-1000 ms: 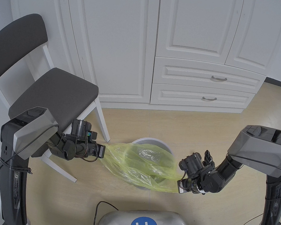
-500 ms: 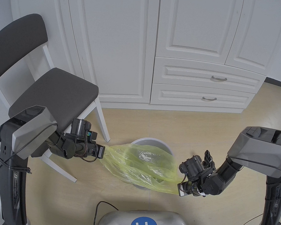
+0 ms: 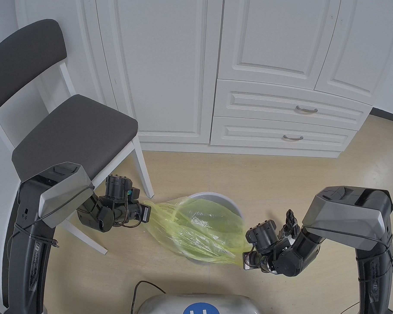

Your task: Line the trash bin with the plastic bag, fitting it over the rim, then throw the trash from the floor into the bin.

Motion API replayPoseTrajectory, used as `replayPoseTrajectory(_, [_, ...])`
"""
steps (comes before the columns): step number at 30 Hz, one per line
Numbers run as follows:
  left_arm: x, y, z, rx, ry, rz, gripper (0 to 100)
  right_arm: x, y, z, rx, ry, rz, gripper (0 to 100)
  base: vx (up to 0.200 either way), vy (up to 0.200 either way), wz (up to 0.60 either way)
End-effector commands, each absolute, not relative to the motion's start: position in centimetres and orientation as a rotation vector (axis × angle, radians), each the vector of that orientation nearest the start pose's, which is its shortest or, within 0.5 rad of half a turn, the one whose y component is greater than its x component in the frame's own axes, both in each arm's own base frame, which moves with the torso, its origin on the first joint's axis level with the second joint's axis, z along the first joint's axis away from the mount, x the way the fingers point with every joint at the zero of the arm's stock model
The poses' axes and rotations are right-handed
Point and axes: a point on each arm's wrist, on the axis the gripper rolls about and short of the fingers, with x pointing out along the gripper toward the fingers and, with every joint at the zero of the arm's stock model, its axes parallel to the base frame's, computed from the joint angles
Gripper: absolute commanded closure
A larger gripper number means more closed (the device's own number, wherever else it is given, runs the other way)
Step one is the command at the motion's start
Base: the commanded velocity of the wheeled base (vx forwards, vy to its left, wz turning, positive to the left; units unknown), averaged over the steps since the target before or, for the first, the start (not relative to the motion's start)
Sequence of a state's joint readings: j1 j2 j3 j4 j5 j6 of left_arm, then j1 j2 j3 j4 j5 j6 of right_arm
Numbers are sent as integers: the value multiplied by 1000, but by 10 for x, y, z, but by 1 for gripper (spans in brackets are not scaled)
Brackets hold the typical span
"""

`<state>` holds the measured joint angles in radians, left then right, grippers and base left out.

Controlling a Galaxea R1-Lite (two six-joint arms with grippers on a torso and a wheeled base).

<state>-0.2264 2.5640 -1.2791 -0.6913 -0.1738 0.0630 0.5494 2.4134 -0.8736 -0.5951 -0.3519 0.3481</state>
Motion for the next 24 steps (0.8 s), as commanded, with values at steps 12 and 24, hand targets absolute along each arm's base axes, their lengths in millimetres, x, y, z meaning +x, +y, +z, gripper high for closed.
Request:
replayPoseTrajectory(12, [420, -107, 23, 71, 507, -448, 100, 269, 144, -7, -204, 772, 251, 0, 0, 0, 0])
replayPoseTrajectory(24, [412, -111, 18, 75, 495, -467, 100, 249, 134, 21, -196, 512, 387, 0, 0, 0, 0])
